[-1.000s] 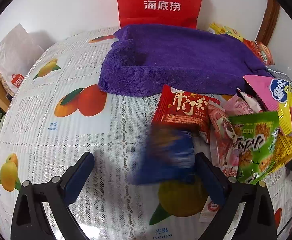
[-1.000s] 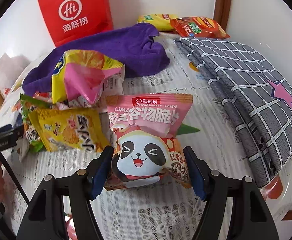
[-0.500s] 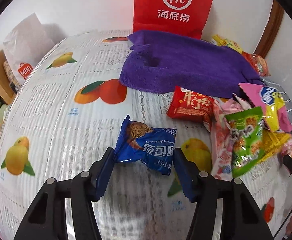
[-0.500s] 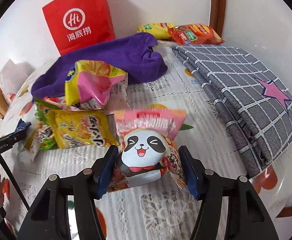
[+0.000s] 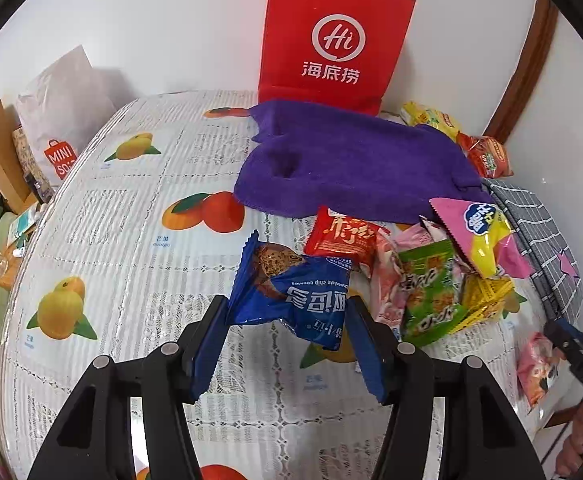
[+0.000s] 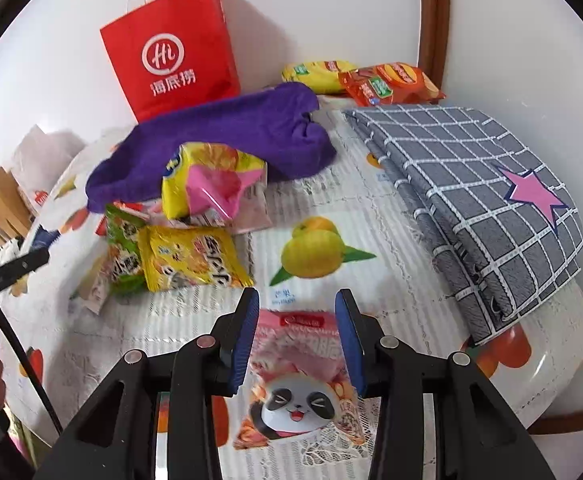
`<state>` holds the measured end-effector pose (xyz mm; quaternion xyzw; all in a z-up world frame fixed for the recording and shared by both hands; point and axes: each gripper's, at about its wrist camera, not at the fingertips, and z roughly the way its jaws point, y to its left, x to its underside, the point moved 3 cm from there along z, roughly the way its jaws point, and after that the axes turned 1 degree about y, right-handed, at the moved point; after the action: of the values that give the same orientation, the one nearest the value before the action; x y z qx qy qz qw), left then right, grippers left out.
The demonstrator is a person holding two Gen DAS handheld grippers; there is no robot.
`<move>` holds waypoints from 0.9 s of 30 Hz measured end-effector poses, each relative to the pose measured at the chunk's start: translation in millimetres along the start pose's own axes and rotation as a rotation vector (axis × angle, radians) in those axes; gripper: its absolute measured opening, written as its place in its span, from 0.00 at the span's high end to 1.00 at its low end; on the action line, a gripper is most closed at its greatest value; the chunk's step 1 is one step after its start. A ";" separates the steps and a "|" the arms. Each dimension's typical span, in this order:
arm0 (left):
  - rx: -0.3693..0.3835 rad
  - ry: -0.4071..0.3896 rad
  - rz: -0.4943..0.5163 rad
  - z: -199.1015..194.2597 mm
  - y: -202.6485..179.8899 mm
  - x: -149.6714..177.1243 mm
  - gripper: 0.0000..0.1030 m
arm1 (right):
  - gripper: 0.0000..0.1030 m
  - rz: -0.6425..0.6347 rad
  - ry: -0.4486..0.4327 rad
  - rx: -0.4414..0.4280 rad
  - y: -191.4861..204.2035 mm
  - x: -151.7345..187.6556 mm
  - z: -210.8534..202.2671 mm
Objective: Organize snacks
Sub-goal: 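Carry the blue packet with the left tool while the right tool carries the panda packet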
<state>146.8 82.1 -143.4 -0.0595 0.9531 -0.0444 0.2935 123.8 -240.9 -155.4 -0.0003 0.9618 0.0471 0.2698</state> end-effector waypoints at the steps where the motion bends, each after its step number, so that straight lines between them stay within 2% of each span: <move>1: 0.004 0.001 -0.001 -0.4 -0.5 0.6 0.45 | 0.57 0.002 0.009 -0.009 -2.1 1.9 1.4; 3: 0.011 0.008 -0.005 -0.3 -0.9 2.7 0.45 | 0.45 0.014 0.019 -0.015 -6.7 5.5 2.7; 7: 0.025 0.019 -0.009 0.5 -2.5 6.2 0.45 | 0.37 0.013 0.036 -0.011 -10.7 12.1 1.7; 9: 0.032 0.024 -0.010 0.5 -3.8 7.1 0.45 | 0.30 0.003 0.048 -0.011 -8.6 17.0 1.3; 14: 0.049 0.030 -0.006 0.6 -10.6 7.1 0.45 | 0.32 -0.021 0.089 0.006 -0.4 26.2 12.6; 15: 0.052 0.031 -0.004 0.3 -12.1 7.0 0.45 | 0.43 -0.018 0.105 0.016 -0.1 27.6 16.5; 16: 0.055 0.030 -0.001 -0.3 -13.7 6.7 0.44 | 0.46 -0.018 0.110 0.020 0.0 27.6 18.2; 21: 0.060 0.014 0.014 -6.9 -18.1 1.9 0.44 | 0.48 -0.027 0.057 0.017 2.3 17.9 5.5; 27: 0.063 -0.009 0.014 -16.0 -17.6 -13.2 0.45 | 0.48 -0.028 -0.018 0.001 9.7 -13.8 -20.2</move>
<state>150.1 67.3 -120.8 -0.0440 0.9503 -0.0721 0.2998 124.9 -233.4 -130.2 -0.0134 0.9592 0.0426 0.2791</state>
